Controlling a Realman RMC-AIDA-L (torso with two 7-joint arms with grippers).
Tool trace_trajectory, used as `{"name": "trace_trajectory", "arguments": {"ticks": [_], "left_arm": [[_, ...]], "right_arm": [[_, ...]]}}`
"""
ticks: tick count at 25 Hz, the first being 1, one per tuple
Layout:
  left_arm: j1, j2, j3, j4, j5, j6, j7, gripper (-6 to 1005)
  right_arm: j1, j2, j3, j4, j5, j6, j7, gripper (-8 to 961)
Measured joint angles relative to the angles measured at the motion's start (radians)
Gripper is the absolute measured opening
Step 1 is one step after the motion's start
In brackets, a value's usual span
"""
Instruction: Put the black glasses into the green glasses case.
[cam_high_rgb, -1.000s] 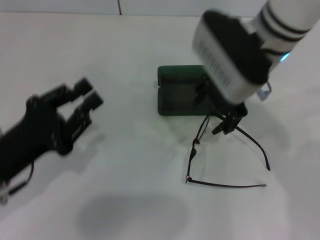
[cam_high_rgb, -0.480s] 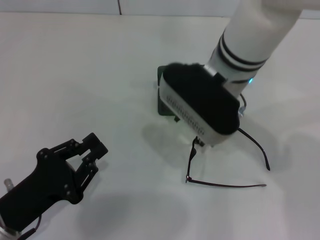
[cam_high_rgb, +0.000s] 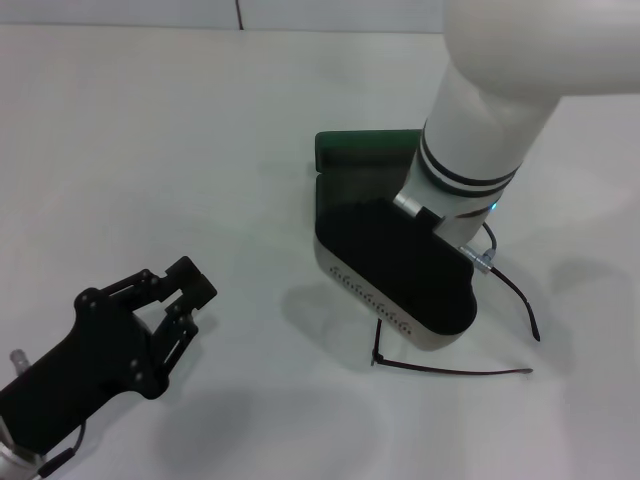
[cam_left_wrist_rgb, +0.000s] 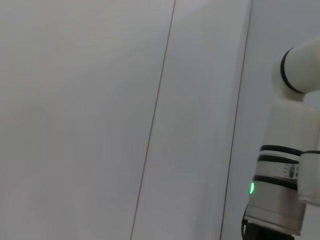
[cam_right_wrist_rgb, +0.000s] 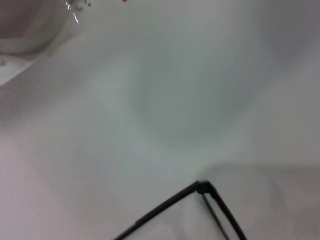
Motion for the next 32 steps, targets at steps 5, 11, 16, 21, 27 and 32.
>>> {"name": "trace_trajectory", "arguments": {"ticks": [5,11,16,21,27,32], "left_arm": [[0.000,-0.003,0.000,-0.001,-0.001,-0.005,0.001,206],[0.000,-0.004,0.000,-0.001,-0.002,-0.015,0.001,199],[0.000,-0.005,0.000,-0.004,-0.003,-0.017,0.001,193],[0.000,-0.005,0.000,-0.011,-0.004,-0.017,0.002,188],[-0.003,-0.005,0.000,-0.013,-0.034,-0.016,0.002,181],[-0.027,-0.005,0.000,-0.012,-0.054,-0.008,0.002,175]], "right_arm": [[0.002,0.000,0.001,-0.002,0.004,-0.002,0.001,628],[-0.019,0.000,0.008,-0.034,-0.009,-0.021,0.000,335],[-0.030,0.000,0.047,-0.062,-0.015,-0.089,0.019,151],[-0.044,0.000,0.112,-0.078,-0.020,-0.159,0.042,52],[-0.136,0.000,0.316,-0.163,-0.088,-0.276,0.044,41],[-0.208,0.000,0.421,-0.211,-0.117,-0.319,0.055,34]]}}
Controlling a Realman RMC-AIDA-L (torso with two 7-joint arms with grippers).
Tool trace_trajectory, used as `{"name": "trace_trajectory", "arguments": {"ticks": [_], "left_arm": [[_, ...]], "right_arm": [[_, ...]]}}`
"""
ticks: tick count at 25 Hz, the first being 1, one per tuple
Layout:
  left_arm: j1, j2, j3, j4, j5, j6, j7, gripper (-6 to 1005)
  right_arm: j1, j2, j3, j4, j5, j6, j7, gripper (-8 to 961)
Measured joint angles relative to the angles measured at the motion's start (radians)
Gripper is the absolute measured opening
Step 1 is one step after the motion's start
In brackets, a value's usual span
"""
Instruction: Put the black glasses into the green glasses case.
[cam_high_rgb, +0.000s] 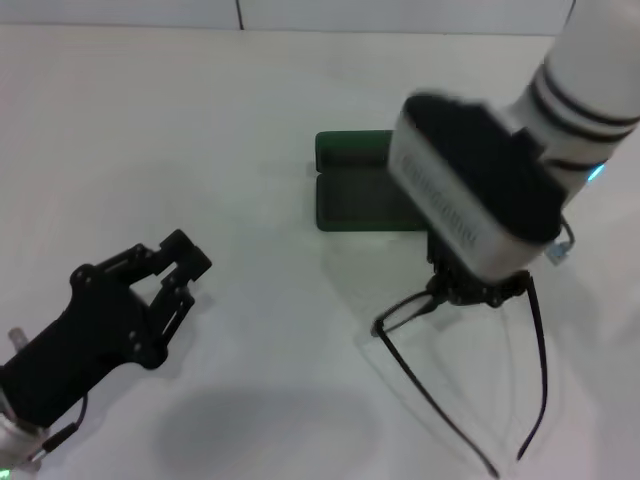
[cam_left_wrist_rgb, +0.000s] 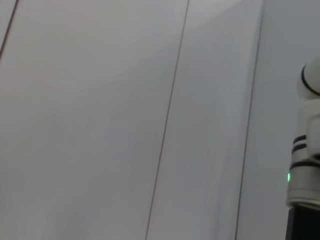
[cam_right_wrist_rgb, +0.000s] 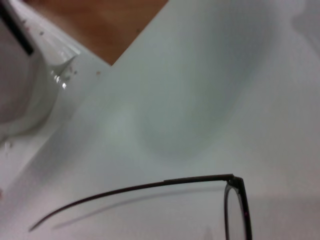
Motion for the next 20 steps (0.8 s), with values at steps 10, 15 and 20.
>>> {"name": "trace_trajectory", "arguments": {"ticks": [10,15,20], "left_arm": [[-0.143,0.000,0.010,0.003,0.036,0.108,-0.015,164],[-0.256,-0.003,0.012,0.001,0.085,0.207,-0.061,158],[-0.384,-0.013,0.054,-0.002,0.099,0.244,-0.120,78]], "right_arm": [[-0.302,-0.006,0.591,-0.004,0.400,-0.050,-0.064,37],[-0.462,-0.009,0.611,0.186,0.716,0.018,-0.263,38],[-0.468,-0.009,0.618,0.321,0.782,0.026,-0.317,40]]}}
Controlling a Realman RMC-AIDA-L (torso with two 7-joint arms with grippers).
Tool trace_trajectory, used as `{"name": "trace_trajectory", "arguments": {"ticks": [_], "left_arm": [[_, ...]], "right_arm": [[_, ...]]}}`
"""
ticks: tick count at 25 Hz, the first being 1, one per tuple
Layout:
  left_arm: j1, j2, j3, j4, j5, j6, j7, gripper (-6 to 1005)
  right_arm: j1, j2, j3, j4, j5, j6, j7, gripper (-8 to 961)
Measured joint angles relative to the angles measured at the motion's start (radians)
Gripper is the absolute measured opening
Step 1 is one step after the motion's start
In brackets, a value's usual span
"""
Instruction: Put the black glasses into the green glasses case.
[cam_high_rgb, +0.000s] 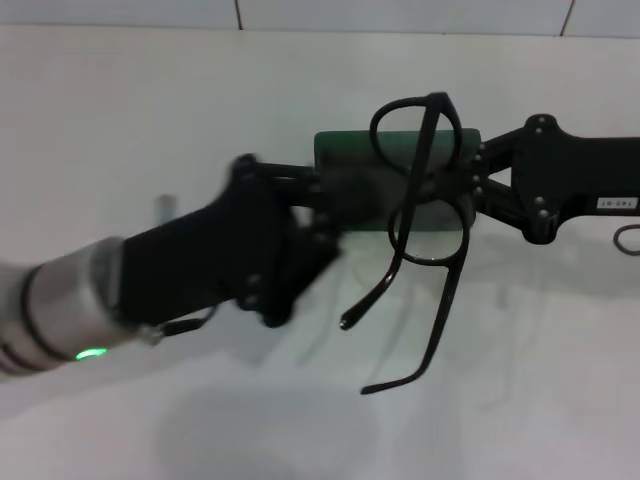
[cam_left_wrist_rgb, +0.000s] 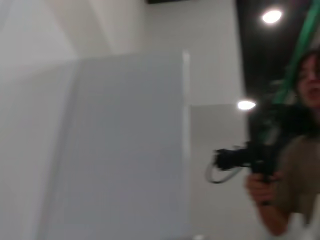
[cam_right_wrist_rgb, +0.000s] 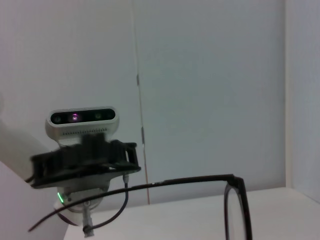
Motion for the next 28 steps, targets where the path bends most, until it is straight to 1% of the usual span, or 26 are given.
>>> {"name": "trace_trajectory", "arguments": {"ticks": [2,4,8,11,16,21,28], "left_arm": [[-0.040,-0.003,0.035,0.000,-0.003,-0.002,-0.008,26],[-0.084,-0.006,0.056,-0.003,-0.006,-0.005,-0.023,28],[-0.121,-0.009,0.060,-0.035,-0.004,-0.058,-0.035,31],[-0.124,-0.009,0.062,-0.052,0.001,-0.118,-0.031,32],[-0.113,-0.009,0.061,-0.070,-0.008,-0.195,-0.030,33],[-0.114,-0.009,0.060,-0.080,-0.021,-0.226,-0.025,35],[-0.112,-0.009,0.062,-0.081,-0.036,-0.243,-0.025,36]], "right_arm": [[0.010,0.001,-0.002,0.039,0.004,0.006,-0.013,40],[0.026,0.003,-0.005,0.080,0.006,0.012,-0.030,41],[0.072,0.004,-0.005,0.180,0.018,0.027,-0.067,42],[0.100,0.003,-0.003,0.223,0.034,0.030,-0.091,43],[0.126,0.000,-0.006,0.229,0.036,0.023,-0.100,44],[0.146,0.000,-0.007,0.234,0.031,0.021,-0.110,45],[0.149,0.001,-0.009,0.238,0.031,0.005,-0.121,47]]}}
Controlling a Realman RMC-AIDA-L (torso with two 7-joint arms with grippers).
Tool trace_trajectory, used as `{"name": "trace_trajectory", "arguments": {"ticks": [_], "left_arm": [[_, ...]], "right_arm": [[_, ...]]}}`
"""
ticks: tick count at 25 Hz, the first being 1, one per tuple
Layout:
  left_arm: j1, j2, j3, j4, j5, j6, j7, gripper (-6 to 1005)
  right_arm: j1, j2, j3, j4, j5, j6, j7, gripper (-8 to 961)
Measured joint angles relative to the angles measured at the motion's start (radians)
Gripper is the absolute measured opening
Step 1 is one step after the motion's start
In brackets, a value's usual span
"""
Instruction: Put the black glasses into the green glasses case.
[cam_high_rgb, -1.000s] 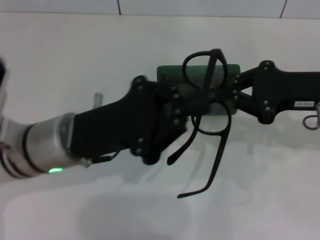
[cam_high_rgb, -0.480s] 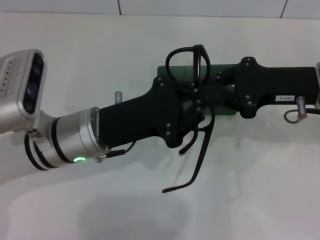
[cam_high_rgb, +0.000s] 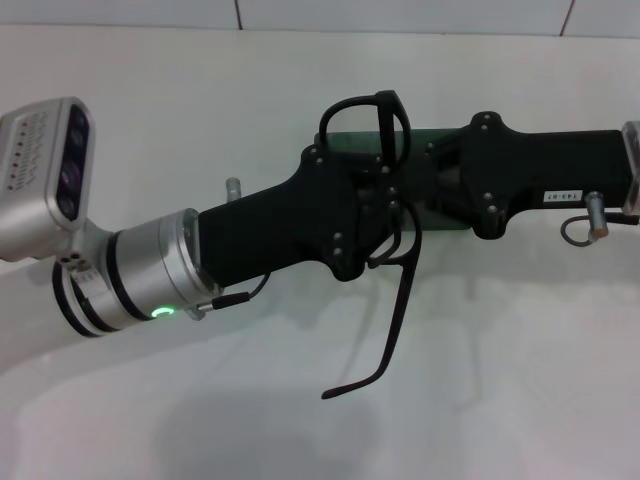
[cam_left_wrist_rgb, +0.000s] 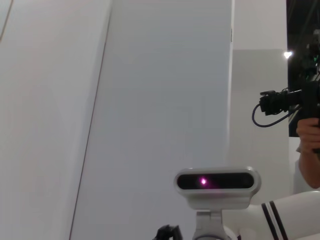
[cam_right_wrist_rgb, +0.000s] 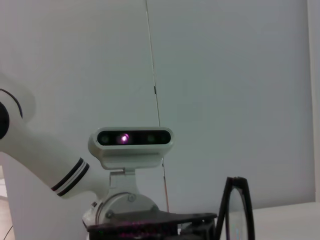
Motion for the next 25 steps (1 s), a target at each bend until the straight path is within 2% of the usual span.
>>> {"name": "trace_trajectory", "arguments": {"ticks": [6,10,15,19,21,23,25], "left_arm": [[-0.001,0.000,0.000,0.000,-0.001,0.004,-0.003,38],[0.017,0.001,0.000,0.009,0.000,0.077,0.001,39],[0.044,0.011,-0.006,0.016,-0.002,0.127,0.002,40],[0.051,0.013,0.001,0.017,0.045,0.127,0.002,41],[0.043,0.009,0.005,0.024,0.078,0.128,0.003,42],[0.029,0.003,0.034,0.038,0.100,0.129,0.003,42],[0.010,0.001,0.108,0.047,0.074,0.129,0.010,43]], "right_arm": [[-0.010,0.001,0.007,0.003,0.004,0.001,-0.015,49],[-0.024,-0.001,0.036,0.004,0.009,0.003,-0.026,50],[-0.054,-0.008,0.201,-0.004,0.034,-0.132,-0.021,51],[-0.058,-0.015,0.340,0.004,0.135,-0.260,-0.007,52],[-0.057,-0.016,0.359,0.004,0.199,-0.278,-0.002,53],[-0.052,-0.009,0.355,0.005,0.247,-0.259,-0.010,53],[-0.034,0.001,0.321,0.022,0.259,-0.207,-0.032,54]]}}
